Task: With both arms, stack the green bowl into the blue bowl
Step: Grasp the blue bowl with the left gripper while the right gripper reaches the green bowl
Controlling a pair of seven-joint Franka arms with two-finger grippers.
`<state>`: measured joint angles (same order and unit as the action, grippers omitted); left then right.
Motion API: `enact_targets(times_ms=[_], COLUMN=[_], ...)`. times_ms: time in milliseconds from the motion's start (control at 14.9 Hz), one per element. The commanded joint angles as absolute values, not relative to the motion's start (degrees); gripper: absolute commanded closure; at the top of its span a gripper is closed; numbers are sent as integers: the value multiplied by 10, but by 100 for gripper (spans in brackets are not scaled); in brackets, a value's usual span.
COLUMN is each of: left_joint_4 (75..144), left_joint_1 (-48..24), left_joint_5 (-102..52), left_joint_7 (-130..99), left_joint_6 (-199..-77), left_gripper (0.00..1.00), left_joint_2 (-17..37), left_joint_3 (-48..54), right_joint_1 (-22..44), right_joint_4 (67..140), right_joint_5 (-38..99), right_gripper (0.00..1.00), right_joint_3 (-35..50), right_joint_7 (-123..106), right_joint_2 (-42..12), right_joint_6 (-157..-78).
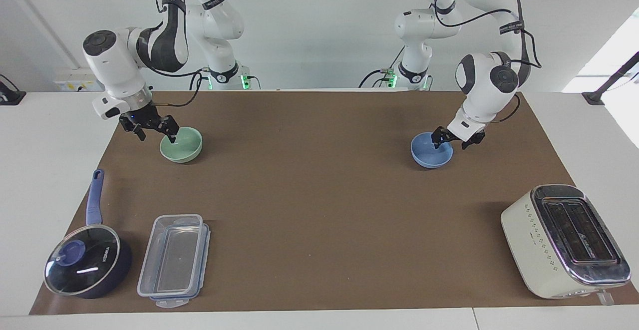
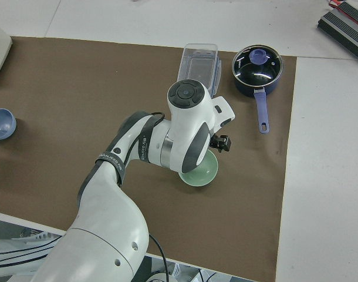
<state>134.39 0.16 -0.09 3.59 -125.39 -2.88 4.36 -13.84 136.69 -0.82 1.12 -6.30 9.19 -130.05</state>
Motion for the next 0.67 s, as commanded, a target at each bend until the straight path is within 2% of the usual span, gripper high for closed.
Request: enact_targets(times_ms=[0, 67, 201, 336, 403, 604], left_joint_4=[1364, 1368, 1368, 1368, 1368, 1354], left_joint_1=[-10, -12, -12, -11, -9, -7], left_joint_5=[-11, -11, -11, -11, -11, -11], left_joint_7=[55, 55, 53, 53, 54, 48], left_joint_6=[-1261, -1261, -1259, -1257, -1255, -1253], left_gripper=[8, 14, 35, 74, 99, 100], left_joint_2=[-37, -38, -38, -38, -39, -33], left_joint_3=[43, 43, 43, 43, 43, 43], right_joint_1=[-170, -181, -192, -190, -191, -190], right_joint_4=[1404, 1411, 1426, 1435, 1440, 1441], right_joint_5=[4, 4, 4, 6, 6, 11], right_gripper=[0, 1, 3, 5, 5, 5], right_joint_3=[16, 16, 16, 17, 18, 18], right_joint_7=[-110, -125, -138, -136, -137, -160], right_joint_2=[72, 63, 55, 59, 60, 62], right_joint_6=[-1361, -1375, -1390, -1385, -1384, -1369])
